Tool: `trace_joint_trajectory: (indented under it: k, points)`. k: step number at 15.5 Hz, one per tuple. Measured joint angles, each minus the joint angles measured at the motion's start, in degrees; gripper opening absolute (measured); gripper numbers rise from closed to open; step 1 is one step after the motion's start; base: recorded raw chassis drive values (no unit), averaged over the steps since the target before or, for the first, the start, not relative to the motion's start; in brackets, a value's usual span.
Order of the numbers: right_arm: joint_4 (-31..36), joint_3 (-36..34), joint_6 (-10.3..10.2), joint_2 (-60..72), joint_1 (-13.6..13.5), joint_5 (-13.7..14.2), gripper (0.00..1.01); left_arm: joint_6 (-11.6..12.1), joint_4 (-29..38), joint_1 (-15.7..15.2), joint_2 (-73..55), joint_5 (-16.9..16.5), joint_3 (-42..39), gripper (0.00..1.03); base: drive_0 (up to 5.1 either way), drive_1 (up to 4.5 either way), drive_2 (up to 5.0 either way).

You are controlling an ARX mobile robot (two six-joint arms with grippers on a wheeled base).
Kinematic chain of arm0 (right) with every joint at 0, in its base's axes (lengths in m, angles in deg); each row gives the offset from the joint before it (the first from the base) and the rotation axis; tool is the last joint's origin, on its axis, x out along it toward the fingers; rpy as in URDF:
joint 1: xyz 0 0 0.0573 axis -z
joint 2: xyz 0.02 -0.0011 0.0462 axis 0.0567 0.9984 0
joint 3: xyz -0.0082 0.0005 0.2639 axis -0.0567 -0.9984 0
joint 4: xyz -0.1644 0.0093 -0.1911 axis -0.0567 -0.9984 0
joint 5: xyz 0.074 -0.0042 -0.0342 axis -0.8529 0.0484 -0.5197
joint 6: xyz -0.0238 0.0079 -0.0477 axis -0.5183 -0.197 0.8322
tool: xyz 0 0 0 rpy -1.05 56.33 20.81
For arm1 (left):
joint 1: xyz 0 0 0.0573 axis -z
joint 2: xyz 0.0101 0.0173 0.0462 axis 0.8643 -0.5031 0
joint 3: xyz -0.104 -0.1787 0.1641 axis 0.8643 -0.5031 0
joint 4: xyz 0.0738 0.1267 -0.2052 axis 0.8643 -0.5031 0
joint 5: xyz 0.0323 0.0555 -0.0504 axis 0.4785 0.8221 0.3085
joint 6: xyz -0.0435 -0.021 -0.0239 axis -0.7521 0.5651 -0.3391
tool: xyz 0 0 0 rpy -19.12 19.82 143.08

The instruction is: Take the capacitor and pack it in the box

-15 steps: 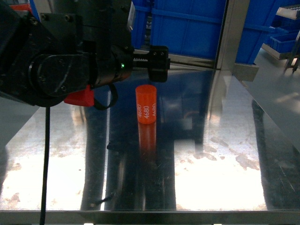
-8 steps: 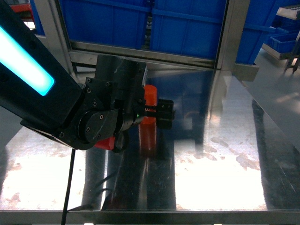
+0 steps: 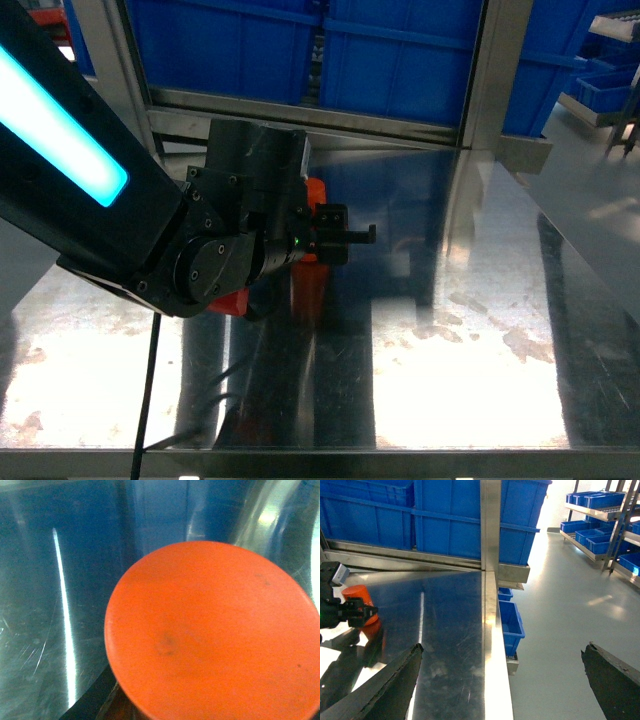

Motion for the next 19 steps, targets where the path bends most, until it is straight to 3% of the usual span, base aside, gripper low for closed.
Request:
trace_joint_trajectory:
  k: [1, 5, 7, 8, 11, 12, 13, 19]
  points:
    - [0.0, 0.0, 0.0, 0.0, 0.0, 0.0, 0.98, -1.0, 2.2, -0.5, 3.1, 0.0, -4.4, 0.45, 0.0, 0.00, 0.0]
    - [0.0, 0.0, 0.0, 0.0, 0.0, 0.0, 0.98, -0.3, 17.0, -5.2, 26.6, -0.1, -25.5, 0.45, 0.0, 0.00, 0.0]
    - [0.0, 0.0, 0.0, 0.0, 0.0, 0.0, 0.98, 4.6, 26.2, -10.8, 43.1, -0.6, -41.8, 0.45, 0.0, 0.00, 0.0]
    - [0.0, 0.0, 0.0, 0.0, 0.0, 0.0, 0.98, 5.5, 26.7, -13.9, 51.7, -3.0, -50.0, 0.45, 0.0, 0.00, 0.0]
    - [-0.1, 0.0, 0.0, 0.0, 0.0, 0.0, 0.98, 6.7, 25.8, -13.9, 55.5, -3.3, -50.8, 0.45, 0.0, 0.00, 0.0]
    - [0.0, 0.0, 0.0, 0.0, 0.0, 0.0, 0.98, 8.2, 18.1, -13.9, 57.9, -0.5, -51.0, 0.45, 0.0, 0.00, 0.0]
    - [0.0, 0.0, 0.0, 0.0, 0.0, 0.0, 0.98, 9.0, 15.9, -14.7, 61.1, -0.4, -53.7, 0.45, 0.0, 0.00, 0.0]
    - [0.0, 0.0, 0.0, 0.0, 0.0, 0.0, 0.98, 9.7, 13.8, -18.4, 74.4, -3.5, -64.8, 0.45, 0.0, 0.00, 0.0]
